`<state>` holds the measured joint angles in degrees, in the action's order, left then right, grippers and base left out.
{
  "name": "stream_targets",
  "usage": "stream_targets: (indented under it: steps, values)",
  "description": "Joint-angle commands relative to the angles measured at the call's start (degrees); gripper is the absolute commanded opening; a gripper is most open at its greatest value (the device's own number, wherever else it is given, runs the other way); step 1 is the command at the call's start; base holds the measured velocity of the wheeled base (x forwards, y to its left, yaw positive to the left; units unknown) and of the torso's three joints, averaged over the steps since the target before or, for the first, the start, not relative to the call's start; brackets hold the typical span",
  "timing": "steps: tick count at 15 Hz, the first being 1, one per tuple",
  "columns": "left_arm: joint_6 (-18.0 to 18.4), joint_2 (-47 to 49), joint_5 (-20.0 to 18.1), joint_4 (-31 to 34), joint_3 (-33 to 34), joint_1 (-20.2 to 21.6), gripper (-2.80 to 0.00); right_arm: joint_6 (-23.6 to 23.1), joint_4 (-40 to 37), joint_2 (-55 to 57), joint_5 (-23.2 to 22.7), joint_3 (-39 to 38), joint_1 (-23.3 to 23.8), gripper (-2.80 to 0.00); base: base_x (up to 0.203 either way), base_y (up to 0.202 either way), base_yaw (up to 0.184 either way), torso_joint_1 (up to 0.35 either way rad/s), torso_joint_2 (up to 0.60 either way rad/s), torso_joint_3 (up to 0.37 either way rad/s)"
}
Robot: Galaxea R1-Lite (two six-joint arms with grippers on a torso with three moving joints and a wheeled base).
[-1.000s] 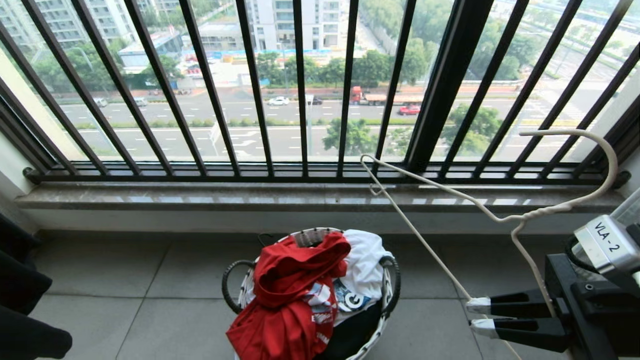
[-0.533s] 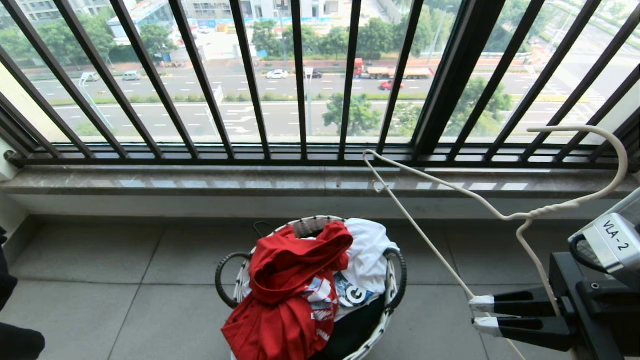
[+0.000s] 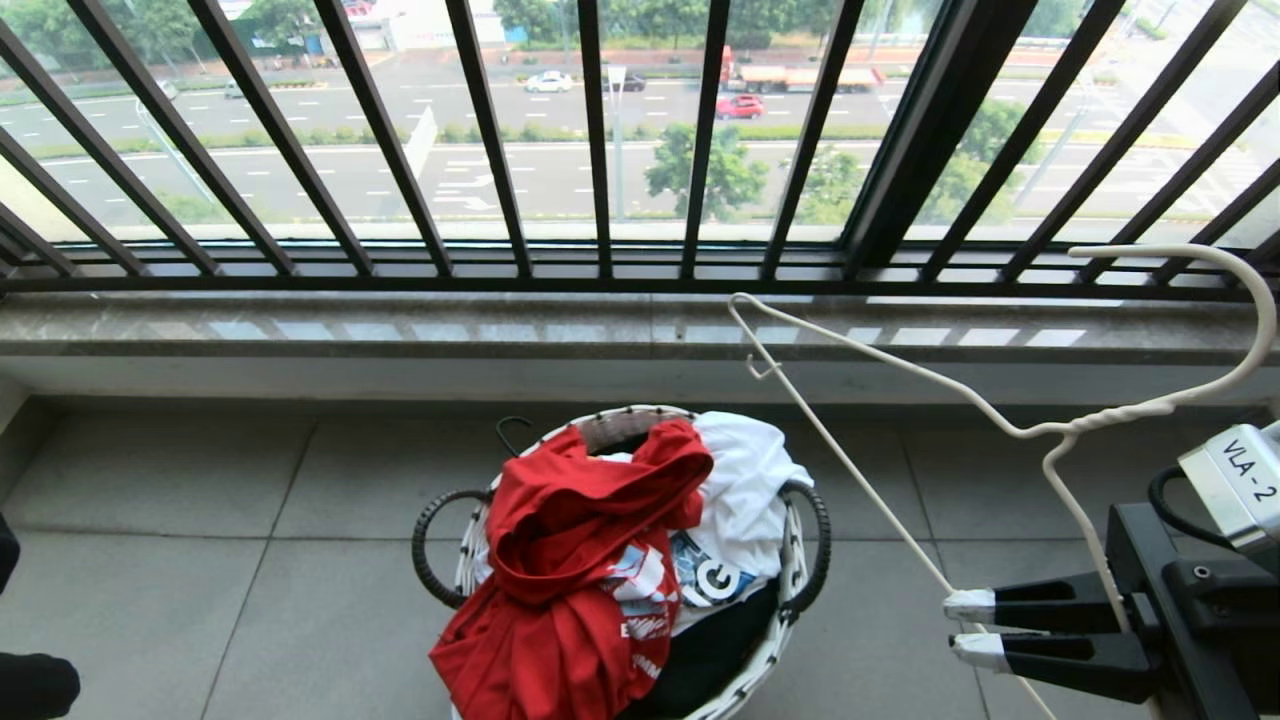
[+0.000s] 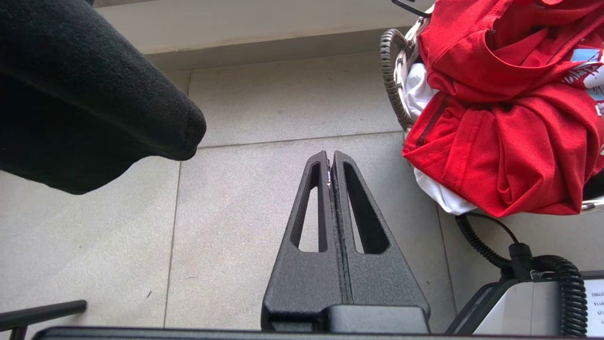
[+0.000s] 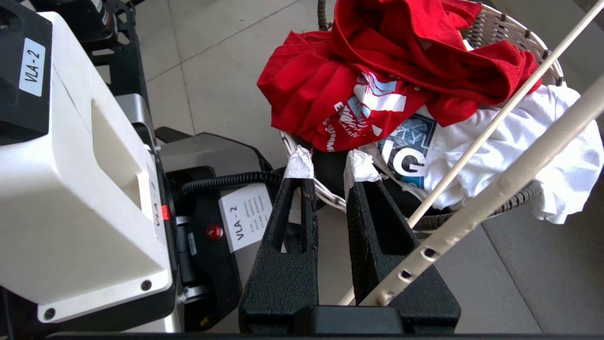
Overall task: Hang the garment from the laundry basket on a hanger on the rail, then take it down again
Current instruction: Pick up clothes from the basket
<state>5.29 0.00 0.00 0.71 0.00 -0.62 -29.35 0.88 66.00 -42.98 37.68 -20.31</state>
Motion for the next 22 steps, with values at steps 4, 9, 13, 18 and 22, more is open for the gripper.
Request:
stream_targets:
  steps: [4, 9, 13, 18, 22]
  values:
    - [-0.37, 0.07, 0.09, -0.12, 0.00, 0.01, -2.80, -0.34, 0.00, -0.35, -0.26, -0.06, -0.01, -2.80, 0.000, 0.000, 0.000, 0.003, 0.01, -0.194]
    - [-0.46, 0.07, 0.09, -0.18, 0.00, 0.01, -2.80, -0.26, 0.08, -2.59, 0.35, 0.29, -0.02, -2.80, 0.000, 0.000, 0.000, 0.004, 0.00, -0.114]
    - [-0.46, 0.09, 0.09, -0.18, 0.00, 0.01, -2.80, -0.18, 0.00, -6.08, 0.33, 0.35, -0.08, -2.80, 0.000, 0.000, 0.000, 0.000, 0.00, 0.000]
    - [1.32, 0.00, -0.07, -0.07, -0.04, 0.01, -2.80, -0.26, -0.09, -6.23, 0.45, 0.20, -0.08, -2.80, 0.000, 0.000, 0.000, 0.000, 0.00, 0.000]
    - [4.34, 5.70, -1.85, 0.46, -7.08, 0.02, -2.80, -0.26, 0.00, -6.15, 0.88, 0.21, -0.08, -2.80, 0.000, 0.000, 0.000, 0.000, 0.00, 0.000]
